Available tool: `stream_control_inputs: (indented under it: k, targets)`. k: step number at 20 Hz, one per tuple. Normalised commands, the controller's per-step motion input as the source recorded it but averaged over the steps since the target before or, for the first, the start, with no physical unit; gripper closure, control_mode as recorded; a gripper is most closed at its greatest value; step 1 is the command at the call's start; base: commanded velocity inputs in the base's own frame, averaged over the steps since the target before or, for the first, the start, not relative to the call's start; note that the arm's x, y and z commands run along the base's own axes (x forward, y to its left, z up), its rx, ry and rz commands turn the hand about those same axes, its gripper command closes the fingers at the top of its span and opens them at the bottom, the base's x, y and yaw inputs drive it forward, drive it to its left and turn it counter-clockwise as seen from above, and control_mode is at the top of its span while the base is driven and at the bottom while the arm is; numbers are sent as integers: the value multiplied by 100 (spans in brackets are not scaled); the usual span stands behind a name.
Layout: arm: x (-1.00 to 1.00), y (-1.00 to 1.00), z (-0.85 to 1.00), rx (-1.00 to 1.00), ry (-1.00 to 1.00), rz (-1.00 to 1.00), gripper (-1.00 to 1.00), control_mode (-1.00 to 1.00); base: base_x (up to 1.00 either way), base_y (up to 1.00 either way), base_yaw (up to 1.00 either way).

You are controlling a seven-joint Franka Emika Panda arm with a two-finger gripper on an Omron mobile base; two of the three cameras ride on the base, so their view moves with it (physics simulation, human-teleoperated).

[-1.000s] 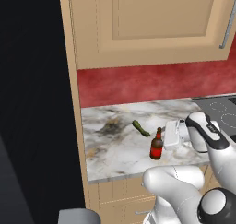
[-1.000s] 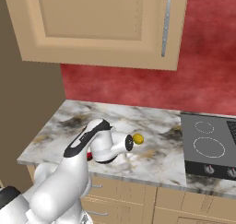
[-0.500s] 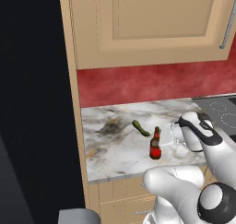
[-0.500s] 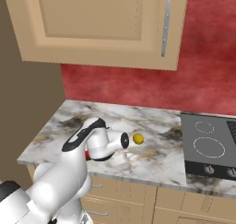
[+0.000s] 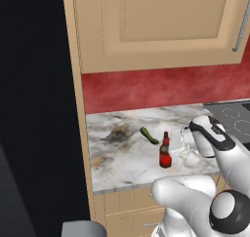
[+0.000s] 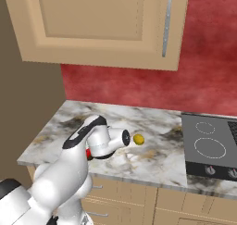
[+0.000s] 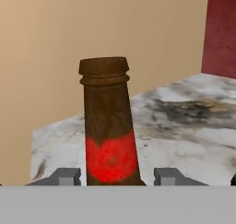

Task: Place the beer on the top shelf of the fridge to keep it out of children's reach, and place the lemon and squash on lower shelves for easy access.

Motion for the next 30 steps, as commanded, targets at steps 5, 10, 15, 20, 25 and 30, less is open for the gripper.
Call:
stream_control_inputs:
  k: [5,10,15,20,25,30]
  targets:
    - [-46,-5,66,0,7,-10,100,-100,0,0,0]
    - [-50,0,53,-10,13,-32,100,-100,0,0,0]
    - [-45,1,42,-15,10,-45,100,-100,0,0,0]
    - [-33,13,50,-14,8,-32,100,-100,0,0,0]
    - [-32,9,51,-13,5,-24,100,-100,0,0,0]
    - [-30,0,55,-9,3,-19,100,-100,0,0,0]
